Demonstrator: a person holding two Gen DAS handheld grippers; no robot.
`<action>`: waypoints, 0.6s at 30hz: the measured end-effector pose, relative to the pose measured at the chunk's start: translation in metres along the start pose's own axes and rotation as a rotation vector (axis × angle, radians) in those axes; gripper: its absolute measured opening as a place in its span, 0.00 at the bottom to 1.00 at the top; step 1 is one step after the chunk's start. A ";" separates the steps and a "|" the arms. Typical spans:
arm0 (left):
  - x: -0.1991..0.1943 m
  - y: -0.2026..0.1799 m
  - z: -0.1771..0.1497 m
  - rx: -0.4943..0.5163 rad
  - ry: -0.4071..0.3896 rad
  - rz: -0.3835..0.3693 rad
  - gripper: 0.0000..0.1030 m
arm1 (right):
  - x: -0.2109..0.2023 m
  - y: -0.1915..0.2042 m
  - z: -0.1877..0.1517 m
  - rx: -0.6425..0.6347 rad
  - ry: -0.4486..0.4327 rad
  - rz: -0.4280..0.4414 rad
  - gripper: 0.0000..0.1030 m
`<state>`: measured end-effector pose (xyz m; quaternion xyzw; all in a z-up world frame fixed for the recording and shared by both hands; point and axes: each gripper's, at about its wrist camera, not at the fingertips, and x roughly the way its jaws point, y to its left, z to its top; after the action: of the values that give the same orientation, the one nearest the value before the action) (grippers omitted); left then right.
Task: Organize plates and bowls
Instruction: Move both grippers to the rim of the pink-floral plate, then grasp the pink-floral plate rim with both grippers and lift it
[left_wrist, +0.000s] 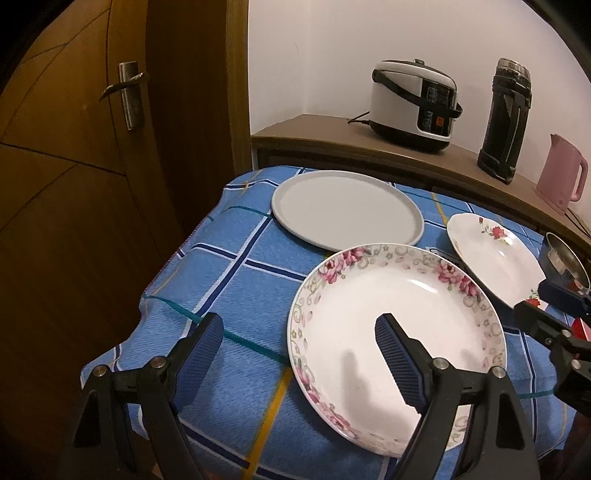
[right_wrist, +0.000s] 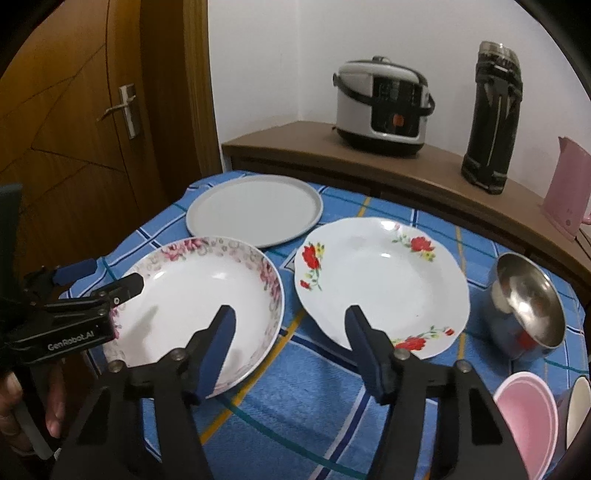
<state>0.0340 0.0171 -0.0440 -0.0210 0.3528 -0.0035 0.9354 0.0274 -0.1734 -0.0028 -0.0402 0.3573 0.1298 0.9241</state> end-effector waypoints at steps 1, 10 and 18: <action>0.002 0.000 0.000 0.006 0.006 0.002 0.80 | 0.003 0.000 0.000 0.000 0.006 0.003 0.58; 0.016 -0.002 -0.008 0.026 0.065 -0.038 0.50 | 0.023 0.005 -0.003 -0.008 0.057 0.025 0.38; 0.026 -0.001 -0.009 0.042 0.086 -0.043 0.32 | 0.036 0.009 -0.006 -0.024 0.100 0.040 0.23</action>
<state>0.0477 0.0151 -0.0685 -0.0089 0.3919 -0.0318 0.9194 0.0467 -0.1584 -0.0313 -0.0508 0.4022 0.1501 0.9017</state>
